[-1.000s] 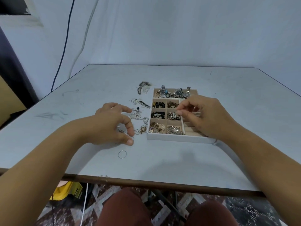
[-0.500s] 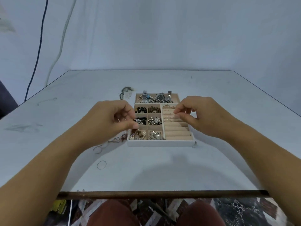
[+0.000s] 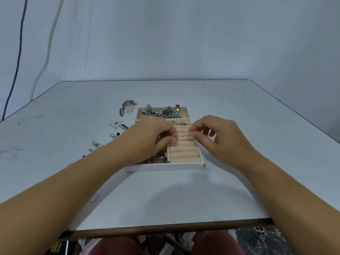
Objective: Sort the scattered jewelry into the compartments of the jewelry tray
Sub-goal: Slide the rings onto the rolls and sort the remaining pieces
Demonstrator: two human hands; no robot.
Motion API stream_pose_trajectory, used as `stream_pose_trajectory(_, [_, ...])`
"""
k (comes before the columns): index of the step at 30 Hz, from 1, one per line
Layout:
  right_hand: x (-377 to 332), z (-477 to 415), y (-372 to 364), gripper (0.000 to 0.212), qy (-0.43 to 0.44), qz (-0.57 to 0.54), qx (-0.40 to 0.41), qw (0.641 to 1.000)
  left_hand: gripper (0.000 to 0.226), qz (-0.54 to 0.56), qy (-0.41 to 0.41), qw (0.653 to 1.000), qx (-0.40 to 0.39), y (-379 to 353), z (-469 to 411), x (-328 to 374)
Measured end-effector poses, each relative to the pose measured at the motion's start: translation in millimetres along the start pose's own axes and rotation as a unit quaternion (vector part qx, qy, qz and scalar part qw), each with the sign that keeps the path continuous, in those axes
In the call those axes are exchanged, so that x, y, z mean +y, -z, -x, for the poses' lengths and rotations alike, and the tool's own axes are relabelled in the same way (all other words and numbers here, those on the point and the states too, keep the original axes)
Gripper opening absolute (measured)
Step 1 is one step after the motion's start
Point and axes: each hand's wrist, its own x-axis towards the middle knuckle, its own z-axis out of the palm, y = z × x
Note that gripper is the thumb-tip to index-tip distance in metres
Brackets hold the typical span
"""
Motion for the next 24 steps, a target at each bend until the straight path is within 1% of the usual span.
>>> stream_pose_trajectory(4, [0.8, -0.6, 1.7, 0.006, -0.019, -0.012, 0.003, 1.0, 0.005, -0.027, -0.028, 0.999, -0.019, -2.4, -3.4, -0.2])
stream_pose_trajectory(8, [1.5, -0.6, 2.6, 0.006, -0.031, -0.012, 0.001, 0.999, 0.009, -0.071, -0.025, 0.996, -0.045, -0.5, -9.3, 1.3])
stream_pose_trajectory(11, [1.3, -0.1, 1.9, 0.007, -0.031, -0.004, -0.009, 0.999, 0.016, -0.049, -0.008, 0.998, -0.036, 4.5, -5.4, -0.6])
stream_pose_trajectory(12, [1.3, 0.0, 1.5, 0.007, -0.033, -0.002, -0.014, 0.999, 0.023, -0.04, 0.003, 0.999, -0.037, 7.0, -1.6, -3.2])
stream_pose_trajectory(14, [1.3, -0.1, 0.8, 0.007, -0.038, 0.0, -0.024, 0.999, 0.047, -0.046, 0.024, 0.997, -0.055, 12.1, 9.4, -10.7])
stream_pose_trajectory(16, [1.4, -0.8, 0.3, 0.011, -0.039, 0.008, -0.033, 0.999, 0.069, -0.057, 0.027, 0.996, -0.07, 14.3, 22.2, -18.8])
stream_pose_trajectory(18, [1.0, -1.0, -1.0, 0.013, -0.041, 0.013, -0.043, 0.998, 0.084, -0.061, 0.038, 0.995, -0.076, 11.2, 32.7, -23.7])
stream_pose_trajectory(21, [-1.3, -1.4, -2.7, 0.01, -0.052, 0.01, -0.056, 0.997, 0.092, -0.043, 0.068, 0.994, -0.073, 4.6, 39.6, -25.7])
stream_pose_trajectory(24, [-3.6, -2.3, -4.0, 0.013, -0.062, 0.02, -0.064, 0.996, 0.092, -0.042, 0.067, 0.995, -0.061, 2.2, 40.7, -24.4])
